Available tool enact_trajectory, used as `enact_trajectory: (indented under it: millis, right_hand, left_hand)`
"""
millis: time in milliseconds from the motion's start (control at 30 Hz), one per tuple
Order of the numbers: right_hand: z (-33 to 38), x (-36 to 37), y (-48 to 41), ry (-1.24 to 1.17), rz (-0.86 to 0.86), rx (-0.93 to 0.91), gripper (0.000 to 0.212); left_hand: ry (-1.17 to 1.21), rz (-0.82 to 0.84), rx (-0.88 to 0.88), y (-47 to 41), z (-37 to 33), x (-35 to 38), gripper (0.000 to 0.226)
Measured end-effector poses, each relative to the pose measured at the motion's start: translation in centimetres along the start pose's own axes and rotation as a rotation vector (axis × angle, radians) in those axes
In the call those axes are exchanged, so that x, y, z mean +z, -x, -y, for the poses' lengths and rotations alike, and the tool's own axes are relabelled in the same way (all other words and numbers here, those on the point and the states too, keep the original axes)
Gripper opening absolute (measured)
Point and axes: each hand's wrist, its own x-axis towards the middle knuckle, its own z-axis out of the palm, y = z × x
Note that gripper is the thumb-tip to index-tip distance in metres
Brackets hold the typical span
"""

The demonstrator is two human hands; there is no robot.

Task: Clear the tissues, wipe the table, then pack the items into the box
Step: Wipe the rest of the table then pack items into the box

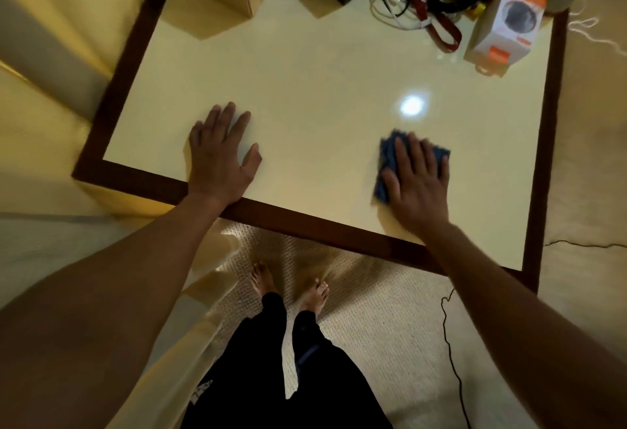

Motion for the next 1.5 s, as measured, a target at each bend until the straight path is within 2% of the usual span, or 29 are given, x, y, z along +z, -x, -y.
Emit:
enact_trajectory:
  millis: [100,167,233,333,400,467,533,600,667,733,833,900,967,1067,1133,1233,1333,1433,1500]
  right_hand:
    - [5.1,0.3,-4.5,-0.036,-0.022,0.067,0.067]
    - [10.5,1.1,-2.3,-0.015,-0.009,-0.086,0.066]
    - [13.4,1.6,3.3,0.022,0.09,-0.349,0.063]
    - [10.4,1.6,8.0,0.054,0.173,-0.548,0.062]
    - [7.3,1.4,6.4,0.067,0.15,-0.472,0.062]
    - [6.2,1.0,2.1,0.055,0.085,-0.3,0.064]
    - [7.6,0.4,-3.2,-0.002,0.02,-0.128,0.065]
    - [10.9,0.4,-7.0,-0.043,-0.015,-0.034,0.065]
    - [14.4,0.8,-6.8,-0.042,-0.025,-0.084,0.065]
    - [16.0,1.4,-2.3,0.009,0.003,-0.271,0.064]
    - [12.5,1.7,3.7,0.044,0.083,-0.474,0.062]
    - [8.6,1.2,2.5,0.043,0.072,-0.402,0.06]
    - [6.1,0.3,-1.8,0.018,0.035,-0.213,0.06]
    - [7.5,-1.0,-9.4,-0.054,0.008,-0.003,0.061]
    - [11.7,-0.6,-11.9,-0.057,-0.003,-0.015,0.063]
    - [16.1,0.6,-8.6,-0.013,0.03,-0.272,0.062]
    - [12.5,0.8,-3.5,0.038,0.07,-0.438,0.062]
    - [6.5,-0.3,-6.0,0.037,0.036,-0.317,0.06]
    - [5.2,-1.3,-10.8,-0.01,0.04,-0.194,0.06]
  left_hand:
    - [0.019,-0.003,0.001,0.0,0.1,0.1,0.063]
    - [0.028,-0.004,-0.007,0.1,0.3,0.0,0.062]
    - [0.031,-0.007,0.002,0.3,0.1,0.0,0.061]
    - [0.042,-0.006,0.005,0.3,0.1,0.0,0.061]
    - [0.031,0.002,0.002,0.2,0.1,0.0,0.061]
    - [0.017,0.001,0.005,0.1,0.0,0.1,0.062]
    - [0.015,0.008,0.006,0.1,0.2,0.2,0.062]
    - [0.02,0.0,0.009,0.1,0.3,0.2,0.06]
    - [0.041,-0.014,0.016,0.1,0.4,0.2,0.058]
    - [0.072,-0.027,0.017,0.2,0.4,0.2,0.055]
    - [0.078,-0.019,0.02,0.2,0.4,0.2,0.053]
    - [0.08,-0.01,0.016,0.1,0.3,0.0,0.054]
    - [0.068,0.006,0.009,0.1,0.0,0.0,0.055]
    - [0.053,0.019,0.007,0.1,-0.2,-0.1,0.056]
    - [0.058,0.017,0.003,0.0,0.0,-0.1,0.057]
    - [0.098,0.01,0.0,-0.1,0.3,-0.1,0.06]
    - [0.135,0.011,-0.009,0.0,0.4,-0.2,0.059]
    - [0.171,0.009,-0.012,-0.1,0.4,-0.2,0.057]
    - [0.209,0.01,-0.022,-0.2,0.5,0.0,0.057]
